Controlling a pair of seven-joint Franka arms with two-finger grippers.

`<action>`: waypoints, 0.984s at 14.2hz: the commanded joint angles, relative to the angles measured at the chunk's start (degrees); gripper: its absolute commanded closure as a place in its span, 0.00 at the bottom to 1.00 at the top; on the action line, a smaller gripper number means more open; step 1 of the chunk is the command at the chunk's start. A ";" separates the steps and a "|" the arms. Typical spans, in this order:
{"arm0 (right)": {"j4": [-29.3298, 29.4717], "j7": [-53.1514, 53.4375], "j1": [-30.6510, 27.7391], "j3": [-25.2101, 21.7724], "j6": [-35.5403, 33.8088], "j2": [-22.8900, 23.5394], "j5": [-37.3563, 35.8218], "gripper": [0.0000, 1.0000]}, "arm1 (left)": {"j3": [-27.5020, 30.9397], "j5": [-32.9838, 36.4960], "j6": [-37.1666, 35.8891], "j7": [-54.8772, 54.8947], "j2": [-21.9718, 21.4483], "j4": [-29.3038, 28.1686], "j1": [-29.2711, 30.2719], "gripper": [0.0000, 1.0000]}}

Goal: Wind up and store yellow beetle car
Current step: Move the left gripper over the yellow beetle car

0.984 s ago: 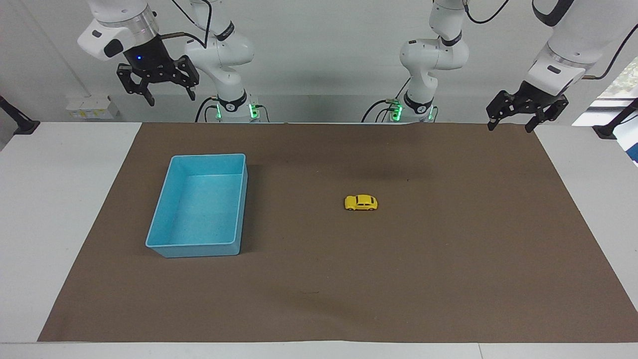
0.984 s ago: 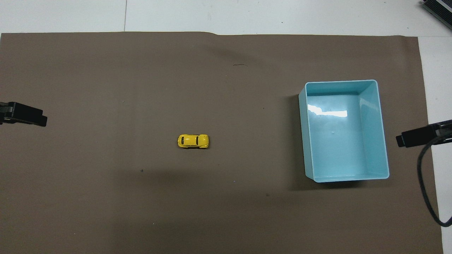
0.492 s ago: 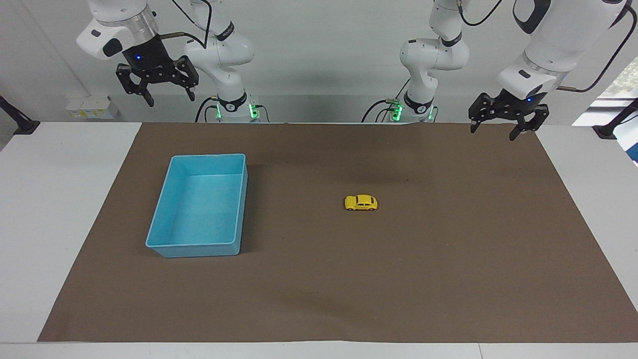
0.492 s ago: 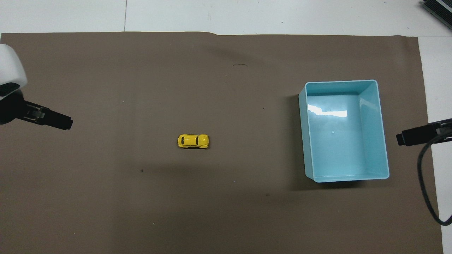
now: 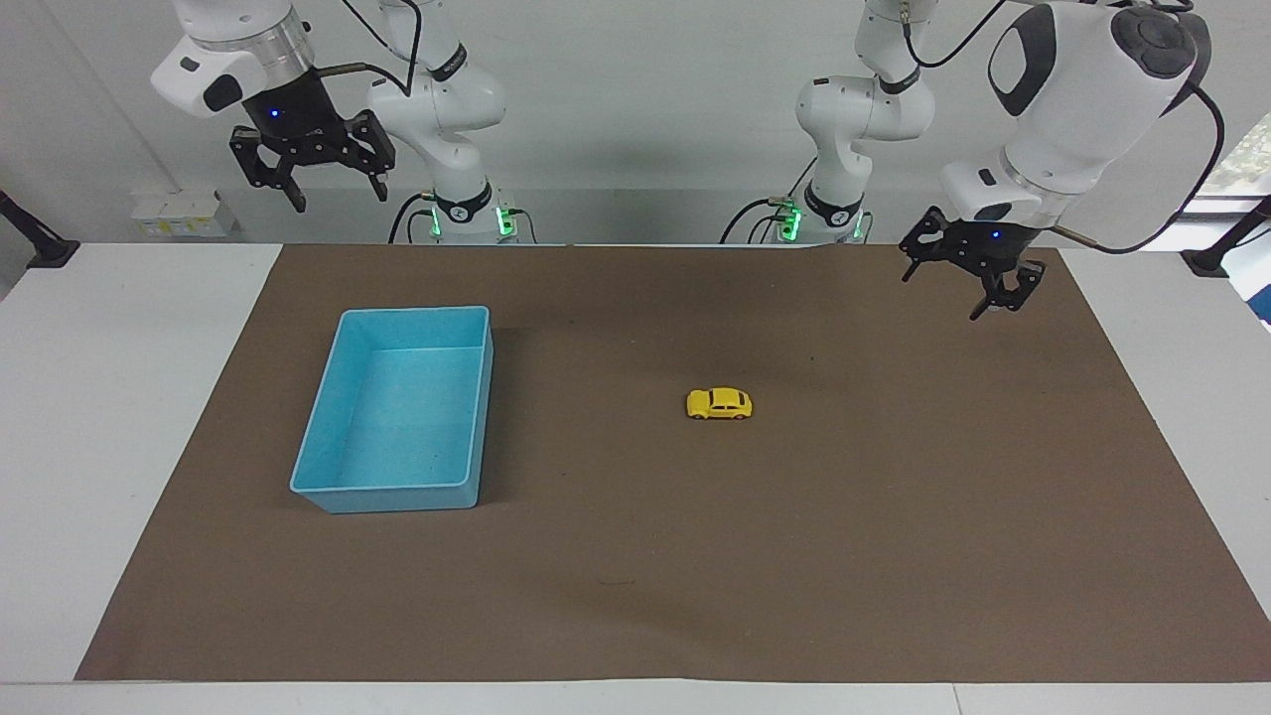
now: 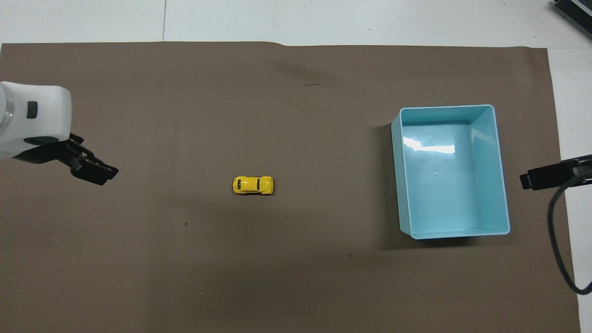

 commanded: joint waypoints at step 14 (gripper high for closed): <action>-0.88 0.13 -0.55 0.54 0.94 -0.80 1.14 0.00 | 0.96 -0.03 31.99 20.90 6.74 -20.19 -14.04 0.00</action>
